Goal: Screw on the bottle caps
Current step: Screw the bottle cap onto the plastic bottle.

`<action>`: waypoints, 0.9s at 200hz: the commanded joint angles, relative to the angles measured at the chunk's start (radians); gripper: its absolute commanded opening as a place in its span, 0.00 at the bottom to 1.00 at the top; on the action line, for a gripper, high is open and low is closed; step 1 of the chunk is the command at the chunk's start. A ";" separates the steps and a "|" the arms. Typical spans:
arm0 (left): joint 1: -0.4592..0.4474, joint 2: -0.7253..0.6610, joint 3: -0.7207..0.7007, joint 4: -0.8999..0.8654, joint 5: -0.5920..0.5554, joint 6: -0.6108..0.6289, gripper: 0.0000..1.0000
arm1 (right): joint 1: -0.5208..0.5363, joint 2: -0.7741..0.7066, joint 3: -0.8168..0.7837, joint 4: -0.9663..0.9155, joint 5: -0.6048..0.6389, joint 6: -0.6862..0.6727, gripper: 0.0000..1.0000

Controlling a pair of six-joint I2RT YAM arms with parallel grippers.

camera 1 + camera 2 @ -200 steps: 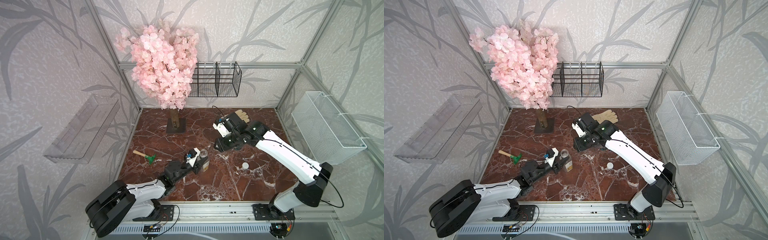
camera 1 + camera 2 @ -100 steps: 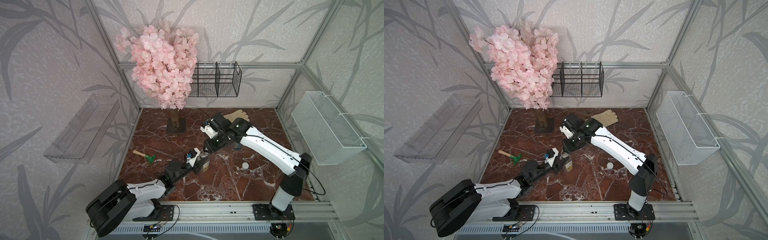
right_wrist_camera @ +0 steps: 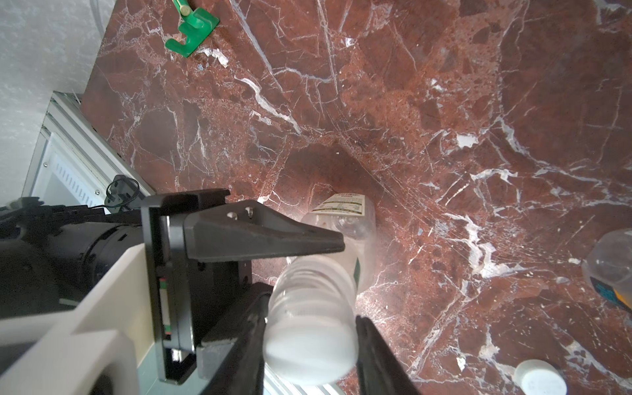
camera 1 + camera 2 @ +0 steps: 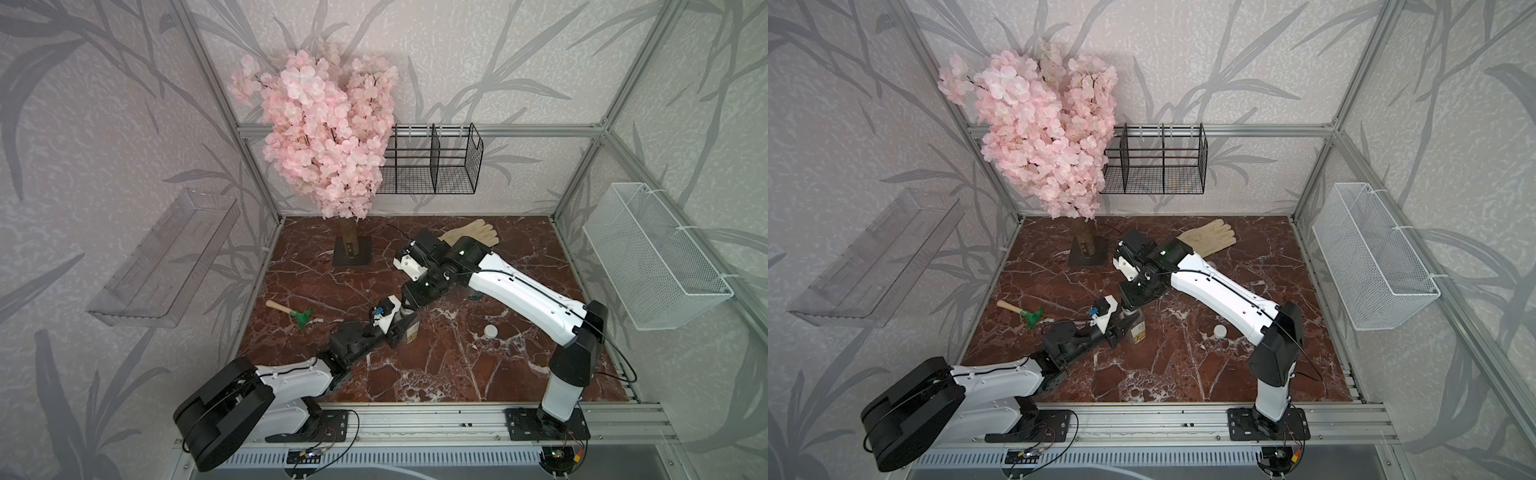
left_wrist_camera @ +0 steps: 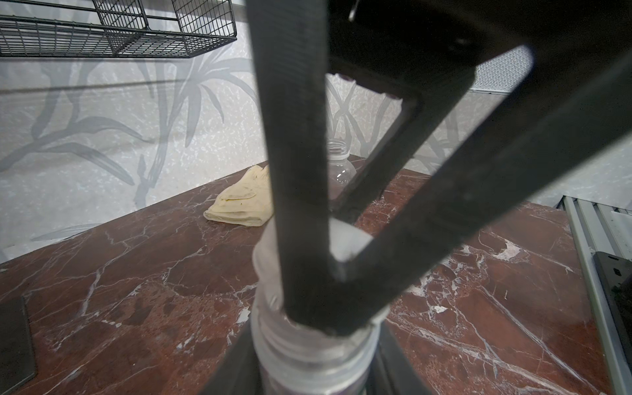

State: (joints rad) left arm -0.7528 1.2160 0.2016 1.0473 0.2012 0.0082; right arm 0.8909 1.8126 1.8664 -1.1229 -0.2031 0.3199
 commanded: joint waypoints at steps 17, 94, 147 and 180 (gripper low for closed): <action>-0.005 0.020 0.005 -0.072 0.025 0.004 0.36 | 0.010 0.023 0.047 -0.043 0.006 -0.015 0.42; -0.006 0.025 0.008 -0.075 0.028 0.005 0.36 | 0.048 0.069 0.088 -0.099 0.037 -0.035 0.45; -0.005 0.027 0.011 -0.075 0.032 0.006 0.36 | 0.053 0.088 0.115 -0.101 0.032 -0.030 0.45; -0.005 0.029 0.012 -0.075 0.034 0.006 0.36 | 0.053 0.105 0.138 -0.110 0.031 -0.027 0.47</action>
State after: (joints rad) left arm -0.7517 1.2198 0.2031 1.0489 0.2043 0.0082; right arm 0.9237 1.8866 1.9690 -1.2133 -0.1390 0.2947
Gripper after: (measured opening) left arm 0.423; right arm 0.465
